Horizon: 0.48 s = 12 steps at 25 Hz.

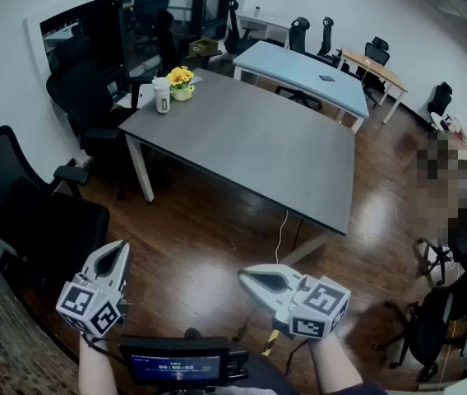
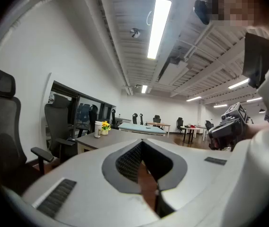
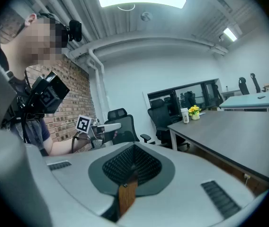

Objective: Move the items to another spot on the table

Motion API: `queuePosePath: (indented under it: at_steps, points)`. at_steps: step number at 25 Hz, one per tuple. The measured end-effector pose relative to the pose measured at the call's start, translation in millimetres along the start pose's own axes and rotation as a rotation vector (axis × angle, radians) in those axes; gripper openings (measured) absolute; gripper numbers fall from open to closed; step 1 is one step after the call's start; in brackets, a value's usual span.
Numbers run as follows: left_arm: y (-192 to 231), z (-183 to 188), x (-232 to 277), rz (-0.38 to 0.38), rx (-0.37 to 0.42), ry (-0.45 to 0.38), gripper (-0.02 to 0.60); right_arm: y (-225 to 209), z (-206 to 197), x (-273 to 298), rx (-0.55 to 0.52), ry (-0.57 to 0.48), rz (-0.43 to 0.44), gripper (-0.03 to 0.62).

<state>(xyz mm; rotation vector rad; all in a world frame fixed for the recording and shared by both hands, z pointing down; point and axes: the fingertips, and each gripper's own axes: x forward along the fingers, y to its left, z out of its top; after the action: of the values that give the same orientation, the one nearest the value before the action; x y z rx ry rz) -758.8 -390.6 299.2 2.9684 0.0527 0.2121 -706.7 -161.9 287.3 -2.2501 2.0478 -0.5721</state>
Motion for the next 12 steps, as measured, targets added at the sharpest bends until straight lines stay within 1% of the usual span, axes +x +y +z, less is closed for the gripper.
queuePosePath:
  at_steps: [3, 5, 8, 12]
  points:
    - [33.2, 3.6, -7.3, 0.001, 0.016, -0.021, 0.020, 17.3, -5.3, 36.7, 0.008, 0.041, 0.071, -0.018]
    - [45.5, 8.4, -10.1, 0.000, 0.024, -0.029, 0.020, 18.2, -4.8, 50.9, 0.001, 0.049, 0.072, -0.018]
    - [50.0, 18.3, -11.8, -0.005, 0.041, -0.020, 0.020, 12.8, 3.7, 65.5, -0.004, 0.031, 0.052, -0.018]
    - [49.0, 25.3, -3.6, -0.004, 0.035, -0.028, 0.020, 6.8, 19.1, 82.2, -0.026, 0.017, 0.091, -0.018]
